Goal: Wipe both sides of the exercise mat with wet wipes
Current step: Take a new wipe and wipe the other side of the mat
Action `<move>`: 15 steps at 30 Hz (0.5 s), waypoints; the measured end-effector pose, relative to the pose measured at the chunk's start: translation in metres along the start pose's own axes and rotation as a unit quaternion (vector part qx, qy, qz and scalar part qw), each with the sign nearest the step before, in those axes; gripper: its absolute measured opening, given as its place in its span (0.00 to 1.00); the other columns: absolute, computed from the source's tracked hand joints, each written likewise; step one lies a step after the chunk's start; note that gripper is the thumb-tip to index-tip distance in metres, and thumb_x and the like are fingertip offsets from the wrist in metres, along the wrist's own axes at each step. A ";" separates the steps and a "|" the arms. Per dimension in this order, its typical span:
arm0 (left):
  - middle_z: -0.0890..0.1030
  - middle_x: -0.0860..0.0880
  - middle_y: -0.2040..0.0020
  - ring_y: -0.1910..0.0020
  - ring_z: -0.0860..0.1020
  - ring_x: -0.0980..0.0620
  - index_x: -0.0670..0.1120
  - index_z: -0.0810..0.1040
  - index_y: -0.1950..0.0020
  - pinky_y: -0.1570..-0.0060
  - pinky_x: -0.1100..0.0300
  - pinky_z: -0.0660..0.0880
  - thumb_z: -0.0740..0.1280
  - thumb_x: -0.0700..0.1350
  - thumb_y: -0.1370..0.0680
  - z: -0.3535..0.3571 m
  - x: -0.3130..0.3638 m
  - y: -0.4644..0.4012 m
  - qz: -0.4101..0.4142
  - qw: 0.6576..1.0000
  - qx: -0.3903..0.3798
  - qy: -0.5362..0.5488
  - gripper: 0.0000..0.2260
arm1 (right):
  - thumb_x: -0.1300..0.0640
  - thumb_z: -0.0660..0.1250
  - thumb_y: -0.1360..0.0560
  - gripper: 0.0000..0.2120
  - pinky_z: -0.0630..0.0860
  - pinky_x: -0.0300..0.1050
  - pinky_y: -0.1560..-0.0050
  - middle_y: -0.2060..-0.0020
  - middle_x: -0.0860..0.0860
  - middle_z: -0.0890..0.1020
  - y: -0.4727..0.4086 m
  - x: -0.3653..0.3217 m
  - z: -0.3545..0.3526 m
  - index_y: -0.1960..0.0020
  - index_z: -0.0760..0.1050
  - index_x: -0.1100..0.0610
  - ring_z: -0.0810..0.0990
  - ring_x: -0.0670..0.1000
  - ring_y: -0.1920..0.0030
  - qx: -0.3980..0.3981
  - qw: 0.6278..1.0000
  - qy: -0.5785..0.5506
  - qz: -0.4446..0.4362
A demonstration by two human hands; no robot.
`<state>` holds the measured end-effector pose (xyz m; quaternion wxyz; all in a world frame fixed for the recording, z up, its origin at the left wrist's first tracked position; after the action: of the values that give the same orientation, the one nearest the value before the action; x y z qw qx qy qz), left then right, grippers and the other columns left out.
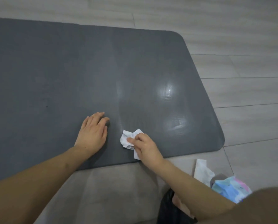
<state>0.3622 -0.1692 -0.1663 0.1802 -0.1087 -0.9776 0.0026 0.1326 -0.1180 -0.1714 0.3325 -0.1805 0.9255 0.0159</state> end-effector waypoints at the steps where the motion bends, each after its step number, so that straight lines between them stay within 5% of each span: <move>1: 0.73 0.45 0.30 0.28 0.70 0.42 0.46 0.76 0.36 0.28 0.41 0.66 0.58 0.45 0.19 -0.003 -0.013 0.005 -0.018 1.000 0.005 -0.004 0.14 | 0.68 0.67 0.22 0.16 0.74 0.43 0.52 0.54 0.50 0.75 -0.011 -0.005 0.002 0.38 0.83 0.56 0.73 0.50 0.54 -0.008 1.000 0.018 -0.023; 4: 0.72 0.43 0.29 0.29 0.70 0.40 0.44 0.76 0.35 0.28 0.41 0.66 0.63 0.42 0.20 -0.011 -0.052 0.017 -0.098 0.995 0.008 0.011 0.14 | 0.58 0.67 0.20 0.06 0.75 0.47 0.50 0.60 0.43 0.75 -0.046 -0.018 0.006 0.52 0.81 0.50 0.74 0.50 0.54 -0.011 0.998 0.052 -0.029; 6: 0.73 0.41 0.30 0.30 0.71 0.39 0.42 0.76 0.34 0.29 0.42 0.68 0.64 0.41 0.20 -0.016 -0.071 0.019 -0.133 0.990 0.016 0.036 0.15 | 0.50 0.70 0.21 0.11 0.73 0.48 0.48 0.63 0.41 0.75 -0.072 -0.016 0.008 0.60 0.75 0.51 0.75 0.46 0.55 0.004 0.993 0.117 -0.012; 8: 0.73 0.43 0.30 0.31 0.72 0.40 0.43 0.76 0.33 0.30 0.44 0.69 0.63 0.41 0.20 -0.022 -0.081 0.016 -0.140 0.989 0.016 0.040 0.15 | 0.53 0.70 0.20 0.05 0.72 0.45 0.48 0.57 0.42 0.75 -0.099 -0.016 0.009 0.54 0.81 0.52 0.75 0.46 0.54 -0.011 0.995 0.100 0.007; 11: 0.73 0.46 0.31 0.34 0.72 0.42 0.46 0.75 0.33 0.32 0.46 0.68 0.61 0.43 0.18 -0.039 -0.093 0.002 -0.143 0.989 0.016 0.038 0.14 | 0.67 0.66 0.19 0.14 0.72 0.40 0.45 0.53 0.49 0.74 -0.140 -0.015 0.010 0.39 0.84 0.55 0.76 0.51 0.51 0.030 0.999 0.024 0.017; 15: 0.75 0.45 0.35 0.37 0.74 0.40 0.46 0.75 0.32 0.37 0.45 0.70 0.60 0.43 0.18 -0.076 -0.120 -0.030 -0.173 0.983 0.024 0.048 0.15 | 0.68 0.66 0.19 0.14 0.70 0.32 0.45 0.54 0.49 0.74 -0.190 -0.034 -0.002 0.40 0.84 0.55 0.75 0.40 0.52 0.076 0.989 -0.081 0.094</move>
<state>0.4922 -0.2265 -0.1357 0.2269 0.0663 -0.9716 -0.0108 0.2212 -0.2851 -0.1316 0.4165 -0.0648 0.9068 -0.0090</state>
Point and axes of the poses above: each hand's wrist, its own y-axis away from the middle knuckle, its own z-axis out of the palm, x = y × z, the point moved 4 cm from there along -y, towards the middle knuckle
